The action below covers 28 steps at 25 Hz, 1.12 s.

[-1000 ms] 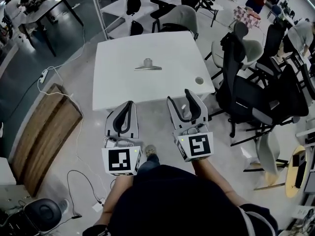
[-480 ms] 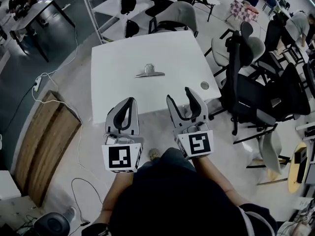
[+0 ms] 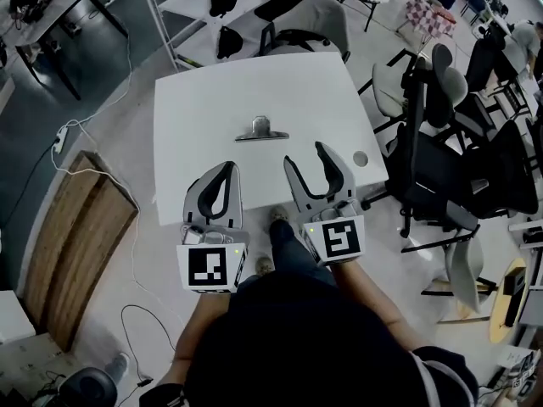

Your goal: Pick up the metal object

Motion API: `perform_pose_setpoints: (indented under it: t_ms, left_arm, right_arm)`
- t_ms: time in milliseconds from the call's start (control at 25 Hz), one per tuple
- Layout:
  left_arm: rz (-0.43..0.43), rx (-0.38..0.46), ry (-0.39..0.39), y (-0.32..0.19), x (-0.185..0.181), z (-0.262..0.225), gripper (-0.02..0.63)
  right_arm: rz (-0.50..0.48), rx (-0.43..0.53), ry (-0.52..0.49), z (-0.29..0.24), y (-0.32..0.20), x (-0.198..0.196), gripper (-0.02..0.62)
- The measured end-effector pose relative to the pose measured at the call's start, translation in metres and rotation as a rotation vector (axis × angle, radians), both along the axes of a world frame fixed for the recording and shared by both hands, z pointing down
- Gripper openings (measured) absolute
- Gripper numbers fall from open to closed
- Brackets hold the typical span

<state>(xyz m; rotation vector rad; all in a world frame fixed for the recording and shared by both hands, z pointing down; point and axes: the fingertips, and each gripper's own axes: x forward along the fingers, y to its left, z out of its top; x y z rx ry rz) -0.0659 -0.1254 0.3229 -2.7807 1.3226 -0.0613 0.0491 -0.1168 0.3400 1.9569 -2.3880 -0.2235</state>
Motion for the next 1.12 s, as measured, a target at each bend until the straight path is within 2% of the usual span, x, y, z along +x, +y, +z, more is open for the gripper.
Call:
perform_pose_setpoints:
  t_ms: [520,720,1120]
  left_arm:
    - [-0.105,-0.048,-0.023,-0.137,0.044,0.039,0.021]
    - [-0.154,-0.09,-0.054,-0.165,0.056,0.062,0.021]
    - [-0.193,-0.165,-0.116,-0.194,0.063,0.09,0.021]
  right_arm:
    - [-0.206,-0.127,0.079,0.069,-0.146,0.029,0.227]
    - [-0.274,-0.247,0.035,0.11,-0.177,0.033,0.227]
    - [-0.407,-0.419,0.133,0.19,-0.214,0.032,0.227]
